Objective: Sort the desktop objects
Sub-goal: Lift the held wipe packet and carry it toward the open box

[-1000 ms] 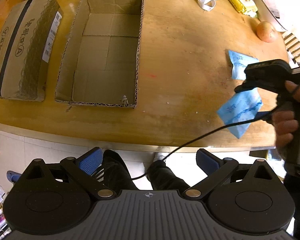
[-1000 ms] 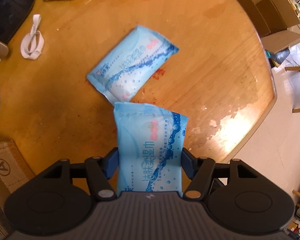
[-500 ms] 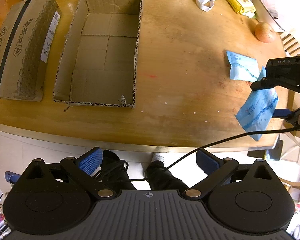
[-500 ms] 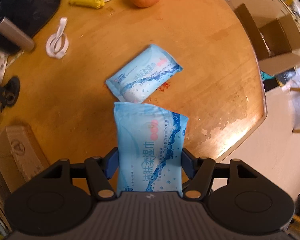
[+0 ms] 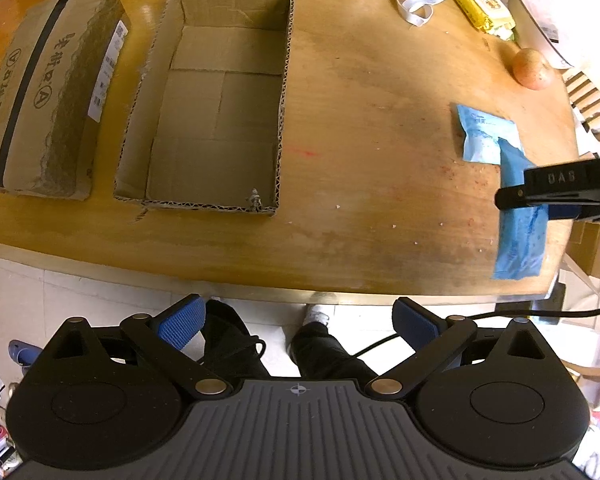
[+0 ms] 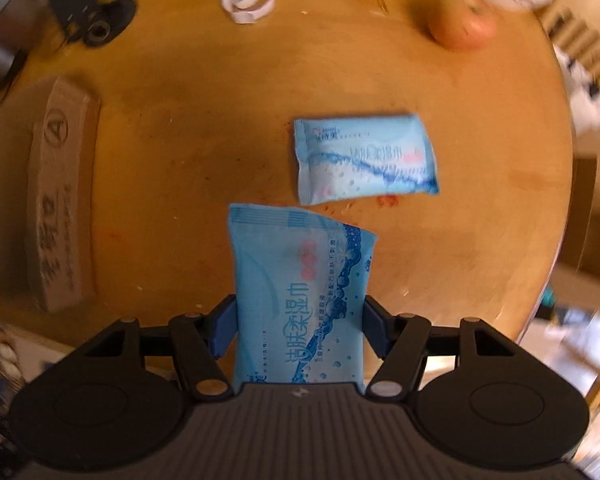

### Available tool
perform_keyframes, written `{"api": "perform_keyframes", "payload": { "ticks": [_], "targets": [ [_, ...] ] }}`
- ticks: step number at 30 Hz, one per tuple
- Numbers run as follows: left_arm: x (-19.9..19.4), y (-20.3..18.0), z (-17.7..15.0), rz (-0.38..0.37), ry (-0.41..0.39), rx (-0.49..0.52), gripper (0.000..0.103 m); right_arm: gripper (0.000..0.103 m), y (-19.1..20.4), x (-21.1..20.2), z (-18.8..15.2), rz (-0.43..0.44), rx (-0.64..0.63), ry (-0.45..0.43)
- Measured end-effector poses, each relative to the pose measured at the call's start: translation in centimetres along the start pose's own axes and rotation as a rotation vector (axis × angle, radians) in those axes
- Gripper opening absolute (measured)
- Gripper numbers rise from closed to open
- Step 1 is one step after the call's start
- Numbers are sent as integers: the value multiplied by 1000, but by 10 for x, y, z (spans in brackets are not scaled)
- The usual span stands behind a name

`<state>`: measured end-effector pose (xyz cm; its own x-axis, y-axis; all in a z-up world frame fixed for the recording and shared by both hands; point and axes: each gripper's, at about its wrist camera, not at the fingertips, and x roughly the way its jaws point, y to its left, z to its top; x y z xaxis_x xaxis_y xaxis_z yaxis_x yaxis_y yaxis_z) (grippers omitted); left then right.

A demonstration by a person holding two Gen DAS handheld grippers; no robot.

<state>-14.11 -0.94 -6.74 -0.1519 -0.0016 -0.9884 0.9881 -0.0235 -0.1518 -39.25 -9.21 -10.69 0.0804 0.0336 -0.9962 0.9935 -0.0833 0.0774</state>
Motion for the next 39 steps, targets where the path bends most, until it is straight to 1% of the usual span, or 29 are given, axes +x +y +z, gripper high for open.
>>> {"api": "perform_keyframes", "payload": {
  "ticks": [2,6,14,17,28,39],
  "targets": [
    [0,1,0,1,0,-2,103,67,-1,-1,0,-25,-29,-12],
    [-2,1,-1,3,1,0,103,67,-2,-2,-1,-35,-30,-18],
    [-3,4,0,12,1,11,103,67,5,-2,-1,-26,-29,-23],
    [-4,10,1,14,1,11,103,67,9,-3,-1,-24,-27,-24],
    [-9,35,4,20,3,8,103,67,35,-4,4,-22,-25,-26],
    [-15,63,7,25,5,1,103,67,73,-3,10,-13,-28,-22]
  ]
}}
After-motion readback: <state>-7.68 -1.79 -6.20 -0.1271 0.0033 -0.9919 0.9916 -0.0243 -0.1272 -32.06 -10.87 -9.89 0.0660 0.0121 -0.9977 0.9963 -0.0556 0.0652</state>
